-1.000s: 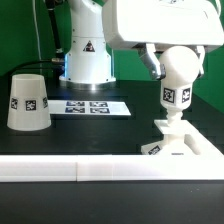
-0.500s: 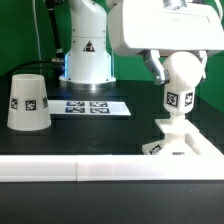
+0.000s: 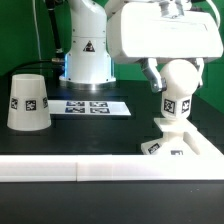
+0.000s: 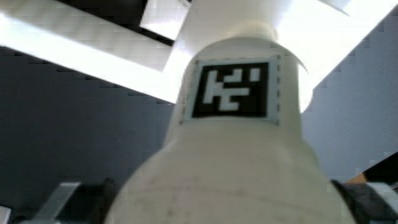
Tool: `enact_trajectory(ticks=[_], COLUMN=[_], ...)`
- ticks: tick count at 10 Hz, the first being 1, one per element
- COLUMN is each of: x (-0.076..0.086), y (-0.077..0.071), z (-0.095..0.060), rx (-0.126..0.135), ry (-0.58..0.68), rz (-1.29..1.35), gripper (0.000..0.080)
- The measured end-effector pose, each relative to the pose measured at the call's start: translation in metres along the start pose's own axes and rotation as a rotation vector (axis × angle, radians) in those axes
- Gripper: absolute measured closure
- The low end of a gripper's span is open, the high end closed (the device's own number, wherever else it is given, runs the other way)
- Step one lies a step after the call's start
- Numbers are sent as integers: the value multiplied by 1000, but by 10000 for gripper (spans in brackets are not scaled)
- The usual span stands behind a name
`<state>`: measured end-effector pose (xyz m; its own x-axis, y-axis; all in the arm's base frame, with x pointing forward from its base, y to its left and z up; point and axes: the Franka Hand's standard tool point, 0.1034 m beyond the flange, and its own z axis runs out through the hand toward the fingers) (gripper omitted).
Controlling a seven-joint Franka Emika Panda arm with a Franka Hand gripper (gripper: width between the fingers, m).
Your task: Assemble lamp
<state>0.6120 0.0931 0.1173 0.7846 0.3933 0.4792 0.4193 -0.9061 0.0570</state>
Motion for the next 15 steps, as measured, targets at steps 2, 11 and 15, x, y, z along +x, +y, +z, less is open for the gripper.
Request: enact_trajectory(ticks=[2, 11, 15], x=[-3, -8, -6], y=[0, 3, 4], z=[1, -1, -22], rx=[-18, -50, -43], ry=[20, 51, 33], rz=[-1, -1, -8], gripper=[220, 102, 101])
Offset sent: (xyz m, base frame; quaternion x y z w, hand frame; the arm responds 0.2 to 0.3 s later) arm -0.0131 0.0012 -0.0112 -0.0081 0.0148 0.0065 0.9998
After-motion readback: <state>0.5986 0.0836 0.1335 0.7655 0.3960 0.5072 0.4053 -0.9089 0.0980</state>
